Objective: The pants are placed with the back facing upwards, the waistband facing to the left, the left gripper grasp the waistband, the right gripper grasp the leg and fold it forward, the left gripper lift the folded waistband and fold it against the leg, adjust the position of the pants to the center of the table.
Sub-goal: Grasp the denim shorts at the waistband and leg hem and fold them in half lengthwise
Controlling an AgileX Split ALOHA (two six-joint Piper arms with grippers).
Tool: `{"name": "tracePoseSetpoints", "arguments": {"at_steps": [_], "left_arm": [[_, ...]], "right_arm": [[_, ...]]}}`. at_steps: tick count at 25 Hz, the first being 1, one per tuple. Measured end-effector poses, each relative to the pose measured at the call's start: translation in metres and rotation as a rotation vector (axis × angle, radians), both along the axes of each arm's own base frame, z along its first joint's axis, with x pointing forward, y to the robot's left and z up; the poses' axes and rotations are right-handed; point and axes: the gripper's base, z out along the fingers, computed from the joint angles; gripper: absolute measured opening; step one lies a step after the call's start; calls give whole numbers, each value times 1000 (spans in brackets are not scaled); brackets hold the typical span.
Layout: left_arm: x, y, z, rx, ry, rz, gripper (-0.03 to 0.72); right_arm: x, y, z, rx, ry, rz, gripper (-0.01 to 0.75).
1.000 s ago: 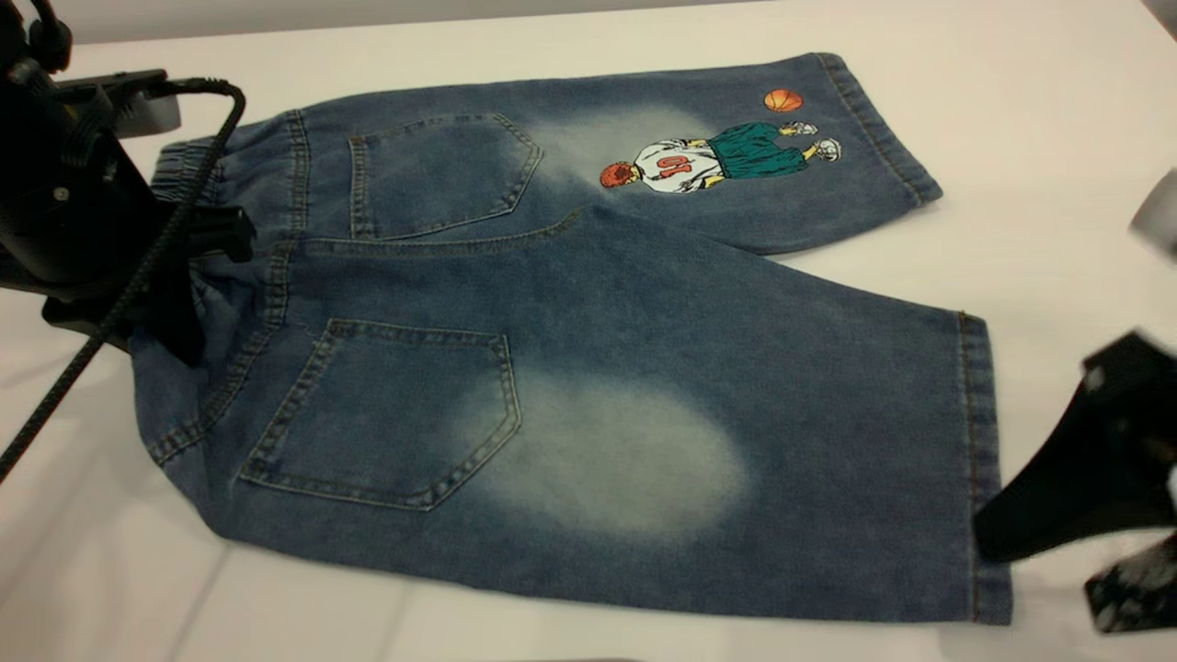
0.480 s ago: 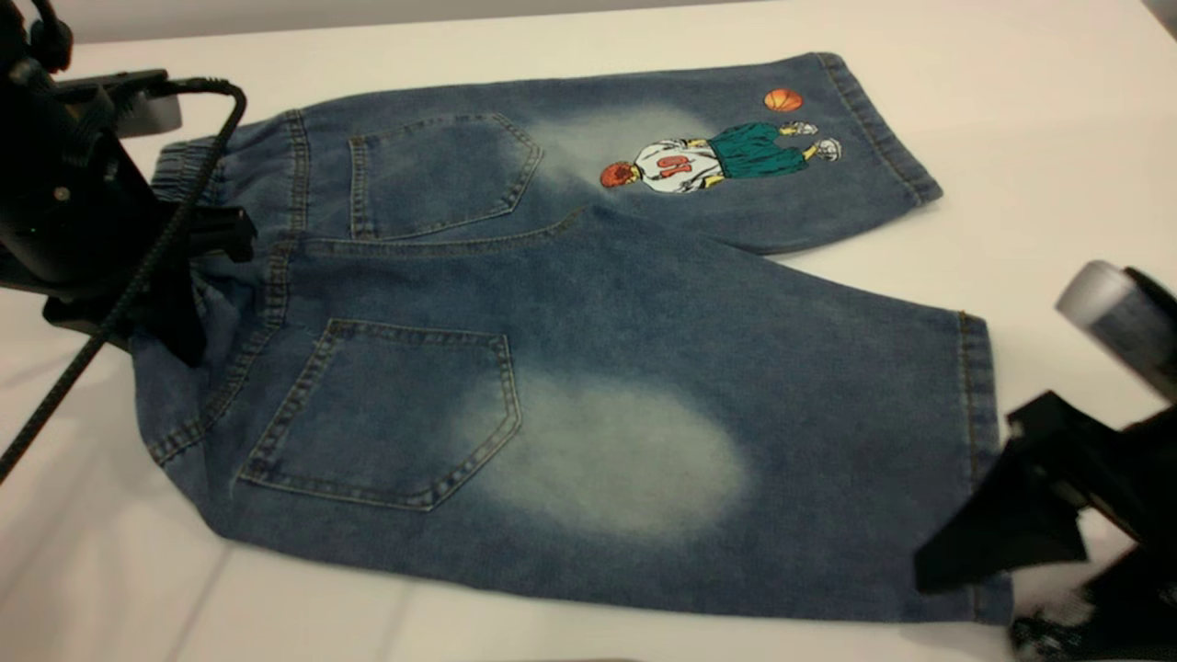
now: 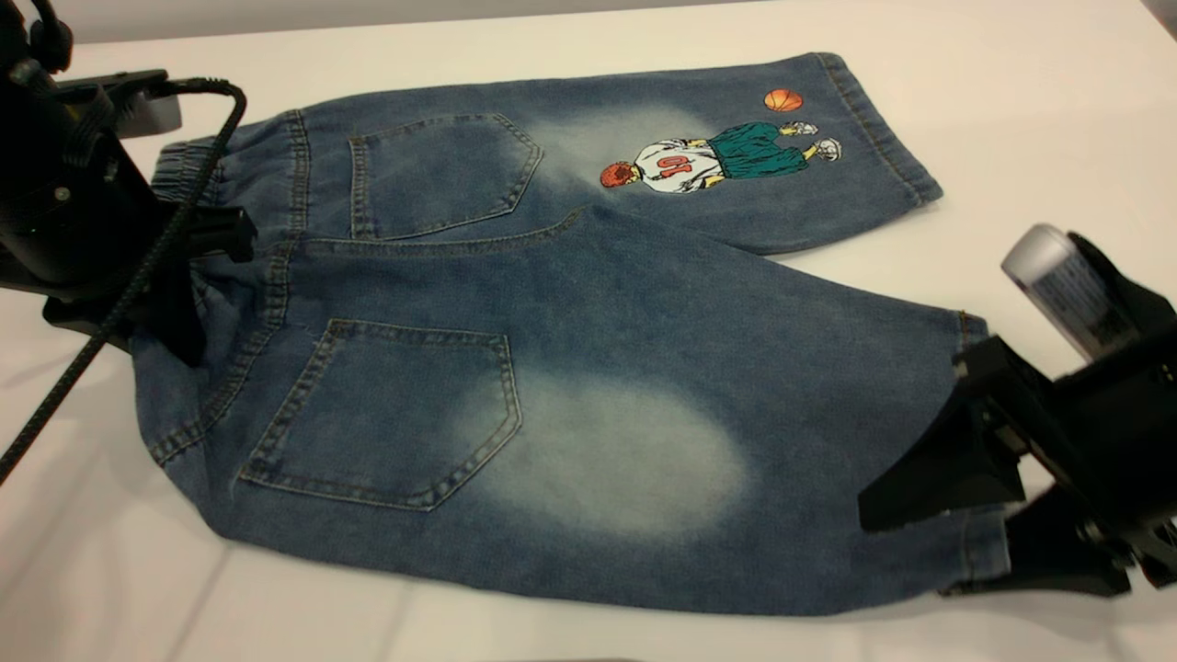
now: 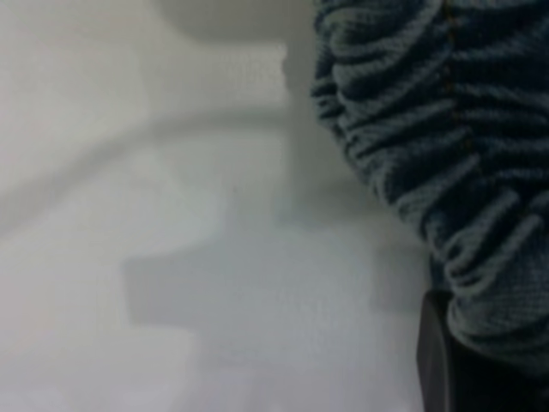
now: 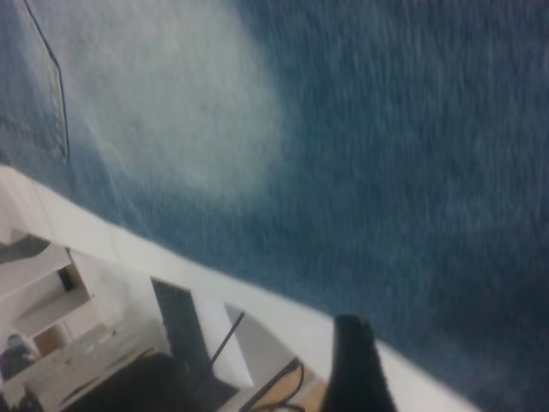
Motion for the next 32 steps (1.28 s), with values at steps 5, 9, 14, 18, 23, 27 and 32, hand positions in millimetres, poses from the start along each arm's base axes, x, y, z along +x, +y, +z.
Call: {"name": "tracePoseSetpoints", "arguments": {"at_steps": [5,9,14,18,23,27,32], "left_arm": [[0,0,0,1,2,-1,97],[-1,0,0,1,6,-1,97],[-2,0,10,-1,-3,-1,97],[-3,0,34,-10,-54,-2,97],[-7,1,59,-19,-98,-4,98],[-12,-1,67,-58,-72,39,98],[-11,-5,73,-100,-27,77,98]], "right_arm": [[2,-2,-2,-25,3,-5,251],[2,0,0,-1,-1,-9,60],[4,7,8,117,-25,-18,24],[8,14,18,256,-52,-32,24],[33,13,30,359,-87,-94,24],[62,12,39,392,-95,-148,24],[102,12,54,434,-131,-188,24]]}}
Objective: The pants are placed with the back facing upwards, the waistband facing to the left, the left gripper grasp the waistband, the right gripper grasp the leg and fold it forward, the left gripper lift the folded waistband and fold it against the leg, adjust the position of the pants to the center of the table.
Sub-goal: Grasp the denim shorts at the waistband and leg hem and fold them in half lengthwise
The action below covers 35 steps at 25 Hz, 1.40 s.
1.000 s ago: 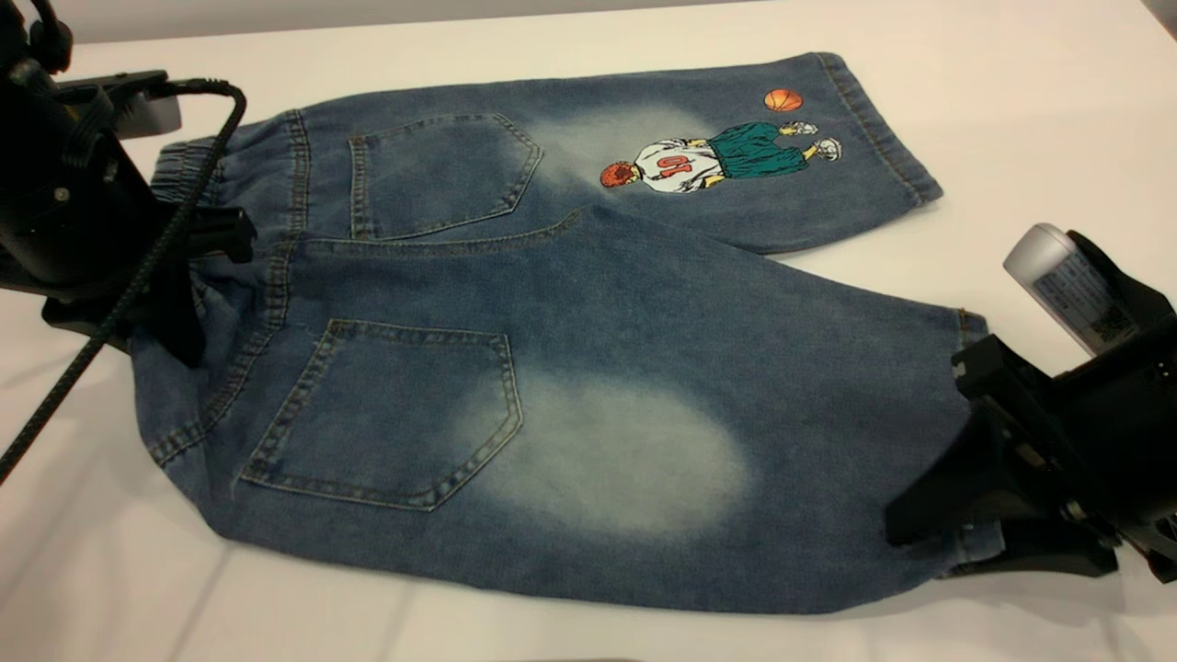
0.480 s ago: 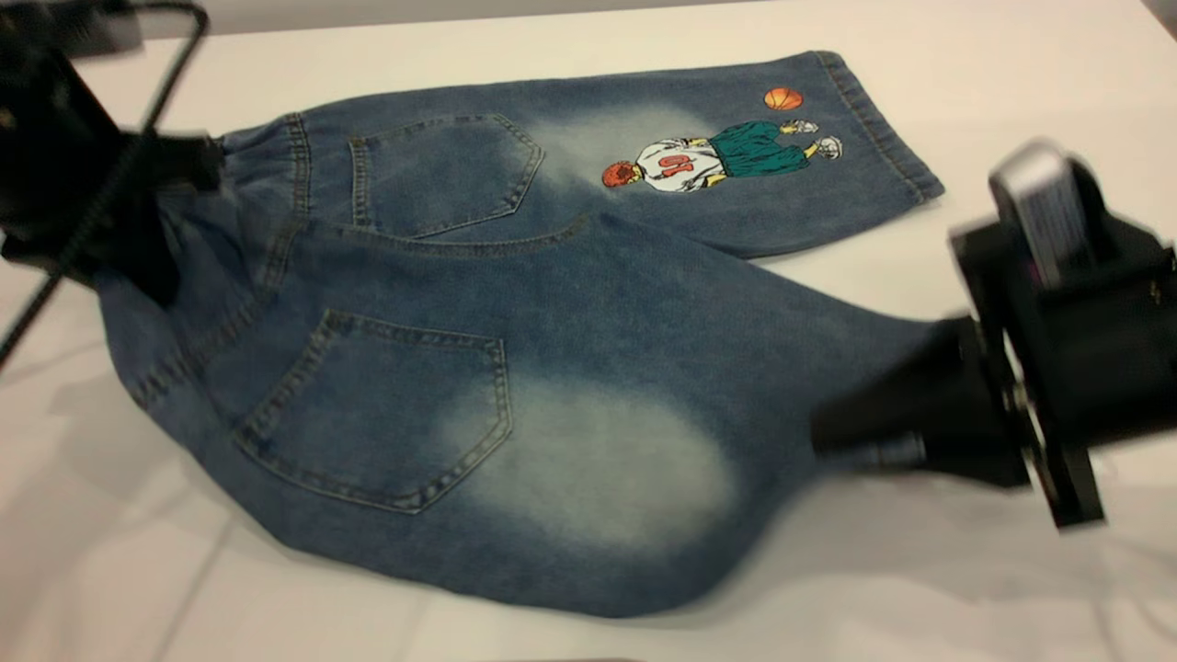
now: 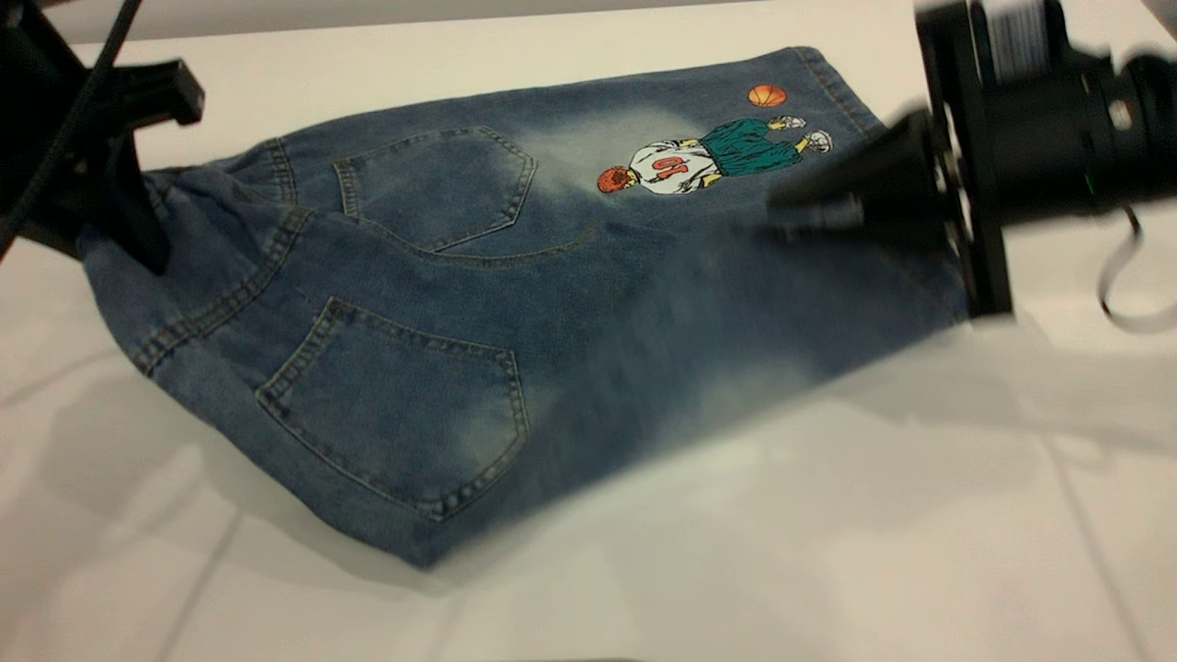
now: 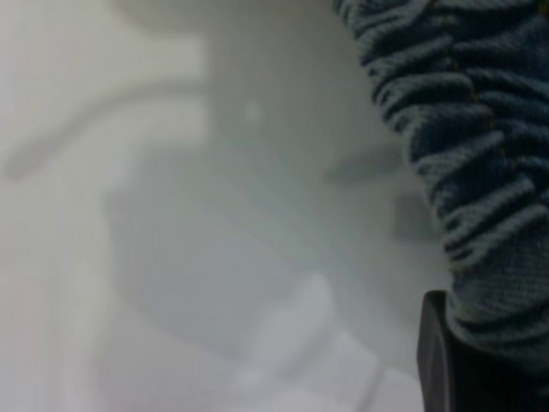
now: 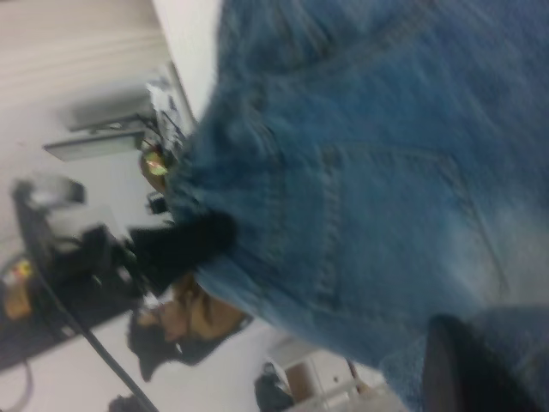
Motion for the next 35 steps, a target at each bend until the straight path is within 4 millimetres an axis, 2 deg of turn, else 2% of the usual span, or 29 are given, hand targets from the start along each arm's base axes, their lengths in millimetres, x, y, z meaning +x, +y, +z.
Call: {"name": "tracePoseSetpoints", "arguments": {"at_steps": [7,12,15,19,25,28,35], "left_arm": [[9,3,7,-28,-36,73,98],[15,29,8,-77,-55,235,98],[19,47,0,-118,-37,316,98],[24,55,-12,-197,-17,361,98],[40,48,-25,-343,-27,373,98],[51,45,-25,-406,-60,391,98],[71,45,-27,-498,-109,519,98]], "right_arm": [[49,1,28,38,-92,-18,25],[80,2,54,65,-175,-30,25],[92,0,60,32,-191,-60,25],[99,-3,59,-18,-172,-108,25],[101,-6,53,-40,-117,-150,25],[103,-11,50,-68,-97,-186,25],[117,-37,53,-98,-48,-322,25]]}}
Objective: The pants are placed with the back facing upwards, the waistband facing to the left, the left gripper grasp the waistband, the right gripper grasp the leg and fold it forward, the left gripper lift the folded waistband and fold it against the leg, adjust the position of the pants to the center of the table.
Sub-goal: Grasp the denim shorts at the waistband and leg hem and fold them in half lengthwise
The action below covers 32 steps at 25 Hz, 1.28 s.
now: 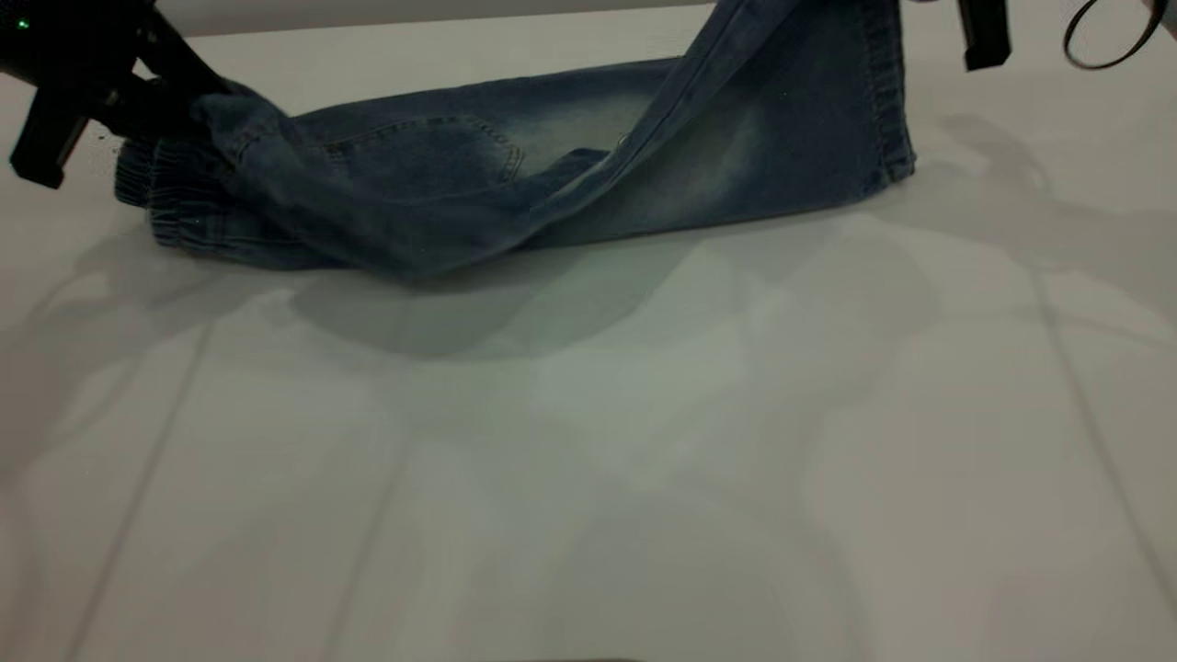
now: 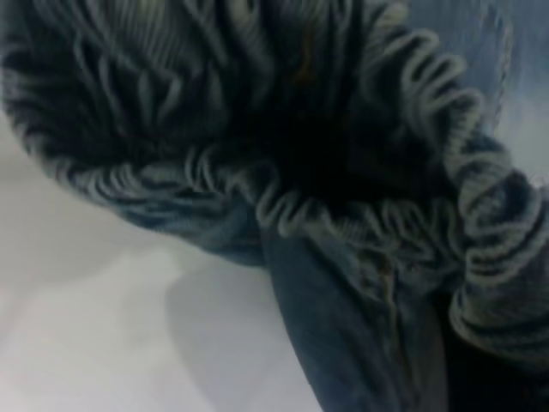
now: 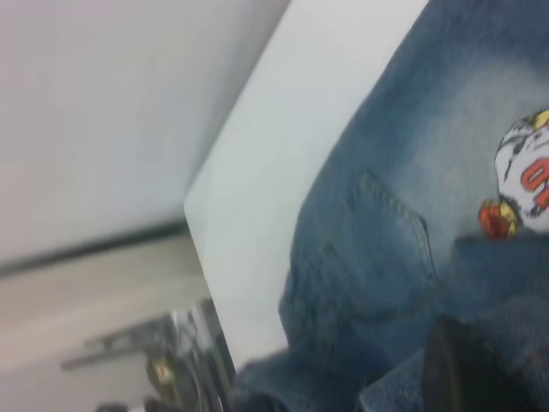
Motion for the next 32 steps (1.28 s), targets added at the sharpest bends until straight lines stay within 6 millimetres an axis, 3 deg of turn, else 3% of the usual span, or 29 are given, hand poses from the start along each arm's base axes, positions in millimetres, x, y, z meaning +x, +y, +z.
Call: {"name": "tracePoseSetpoints", "arguments": {"at_steps": [6,9,20,32], "left_arm": [[8,5,-7,-65,-2,187,98],[11,8,-11,-90,-1,271,98],[20,11,-38,-150,19,405,98],[48,14,-59,-180,29,461,101]], "right_arm": [[19,-12,8,-17,31,-131,27],[30,-15,3,-5,58,-175,27],[65,-19,-32,84,152,-261,29],[80,-24,-72,182,316,-401,47]]}}
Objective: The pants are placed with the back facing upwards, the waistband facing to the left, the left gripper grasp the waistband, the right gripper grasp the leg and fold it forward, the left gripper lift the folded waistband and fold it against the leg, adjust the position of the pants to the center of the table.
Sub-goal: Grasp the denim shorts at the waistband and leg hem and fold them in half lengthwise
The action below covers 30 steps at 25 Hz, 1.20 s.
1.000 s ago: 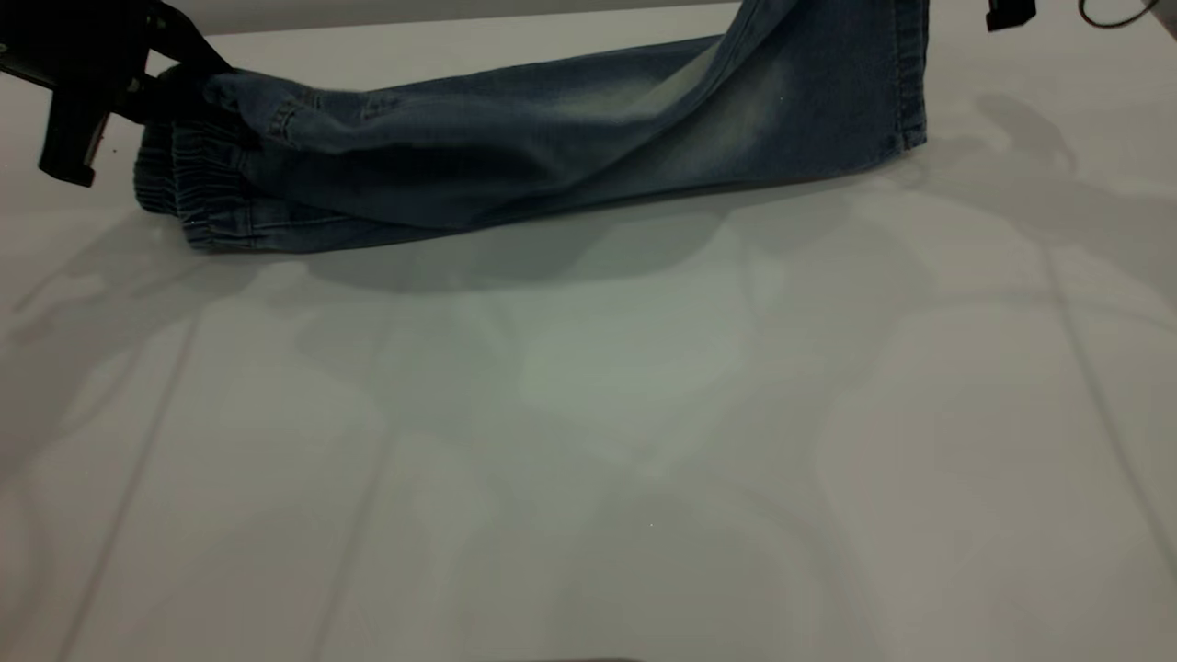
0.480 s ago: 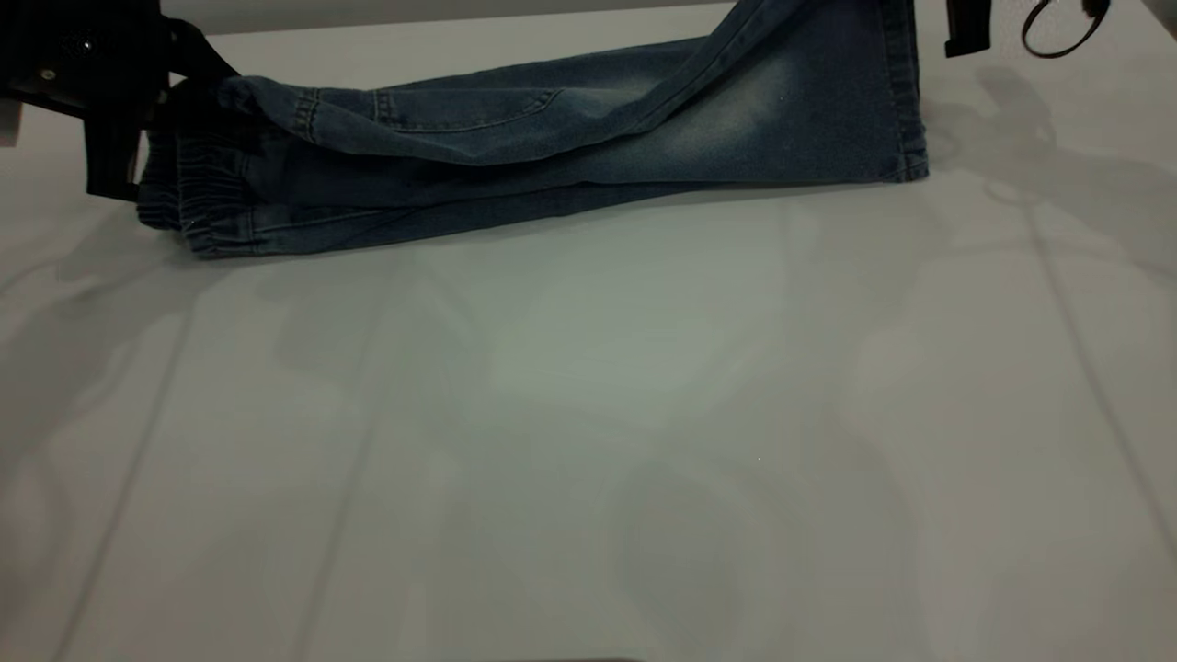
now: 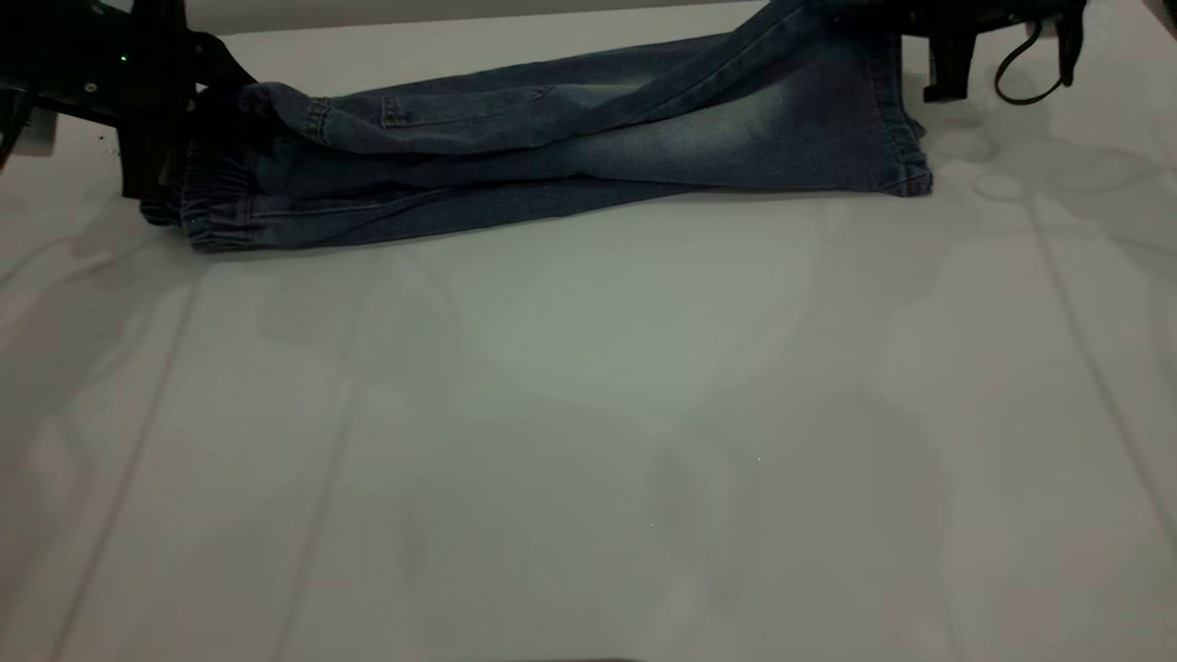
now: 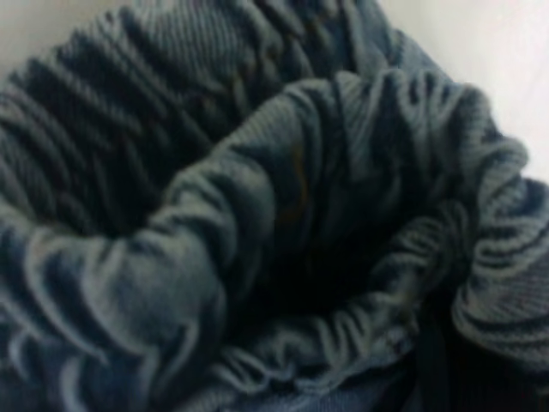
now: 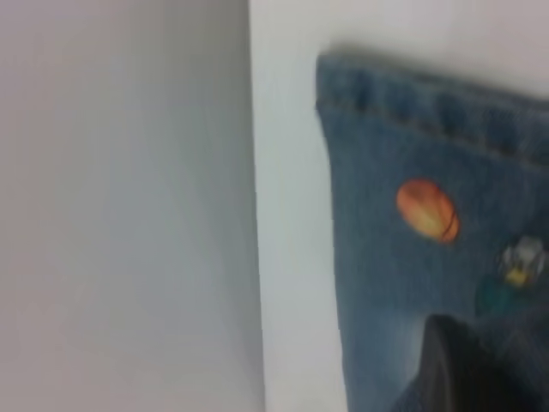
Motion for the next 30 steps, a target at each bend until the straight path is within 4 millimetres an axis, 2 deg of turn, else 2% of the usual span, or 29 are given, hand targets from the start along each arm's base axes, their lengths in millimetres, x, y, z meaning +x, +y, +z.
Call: {"name": "tracePoseSetpoints", "arguments": {"at_steps": [5,8,10,16,18,24,30], "left_arm": [[4,0,-9,-11,14,11,114],[5,0,-8,11,3,-15,146],[5,0,-8,39,-8,-48,195],[6,0,-8,91,-31,-108,435],[8,0,-5,123,-54,-149,476],[19,1,4,287,-154,-325,498],[21,1,6,350,-181,-390,498]], "right_arm": [[9,-1,-4,7,-14,-6,63],[11,2,-4,0,-25,3,90],[11,5,-4,-18,-36,15,121],[11,10,-4,-55,-55,38,254],[11,10,-4,-72,-67,51,294],[11,13,-3,-122,-132,125,372],[9,17,0,-155,-206,207,395]]}}
